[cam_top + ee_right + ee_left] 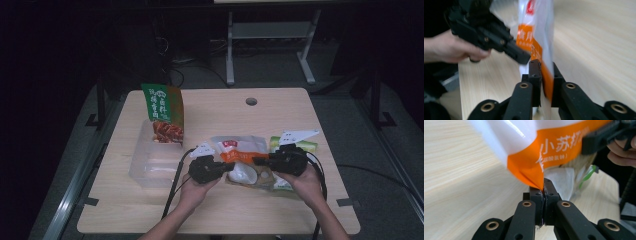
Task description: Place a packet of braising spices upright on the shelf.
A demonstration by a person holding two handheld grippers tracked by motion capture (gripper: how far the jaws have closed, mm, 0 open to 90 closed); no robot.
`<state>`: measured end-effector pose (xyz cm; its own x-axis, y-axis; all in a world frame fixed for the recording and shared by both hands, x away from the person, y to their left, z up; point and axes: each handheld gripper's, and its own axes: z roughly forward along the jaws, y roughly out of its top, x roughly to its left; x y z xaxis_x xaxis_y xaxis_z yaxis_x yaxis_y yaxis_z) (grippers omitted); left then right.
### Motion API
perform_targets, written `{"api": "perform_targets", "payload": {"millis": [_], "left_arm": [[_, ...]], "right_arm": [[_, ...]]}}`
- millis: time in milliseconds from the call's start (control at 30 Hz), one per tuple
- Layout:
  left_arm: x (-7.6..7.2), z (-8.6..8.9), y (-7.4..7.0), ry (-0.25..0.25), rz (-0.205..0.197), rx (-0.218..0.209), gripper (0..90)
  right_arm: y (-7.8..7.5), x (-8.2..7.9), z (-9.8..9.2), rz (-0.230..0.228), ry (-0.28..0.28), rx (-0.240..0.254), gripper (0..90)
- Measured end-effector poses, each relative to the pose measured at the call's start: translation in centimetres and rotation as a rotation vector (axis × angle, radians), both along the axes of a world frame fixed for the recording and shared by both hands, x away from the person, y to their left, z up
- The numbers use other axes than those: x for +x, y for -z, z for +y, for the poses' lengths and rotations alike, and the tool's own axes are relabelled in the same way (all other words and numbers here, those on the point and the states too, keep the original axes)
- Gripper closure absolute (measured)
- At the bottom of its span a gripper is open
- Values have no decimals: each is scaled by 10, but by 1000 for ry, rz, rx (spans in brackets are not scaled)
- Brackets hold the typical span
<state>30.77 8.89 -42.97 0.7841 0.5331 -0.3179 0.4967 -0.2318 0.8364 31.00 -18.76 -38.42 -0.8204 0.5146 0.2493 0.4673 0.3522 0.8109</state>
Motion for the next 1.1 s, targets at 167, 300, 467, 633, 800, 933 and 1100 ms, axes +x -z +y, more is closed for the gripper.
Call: {"api": "perform_targets", "payload": {"millis": [167, 300, 467, 633, 800, 933, 1100], "left_arm": [[-4, -4, 0, 5, -19, 32, 888], [-4, -4, 0, 6, -27, 39, 887], [-4, -3, 0, 3, -30, 45, 880], [-5, -2, 0, -3, -37, 59, 816], [-12, 2, -1, 4, -39, 61, 687], [-20, 6, -3, -3, -55, 78, 639], [-27, 13, -5, -10, -70, 100, 594]], "right_arm": [[5, -4, 12, 3, -32, -94, 749], [9, -5, 15, 10, -35, -112, 681], [20, -5, 12, 43, -23, -115, 694], [27, -6, 11, 36, -5, -111, 859], [29, -6, 6, 54, -4, -71, 898], [28, -10, 6, 33, -2, -48, 900], [25, -12, 7, 15, 2, -37, 900]]}}
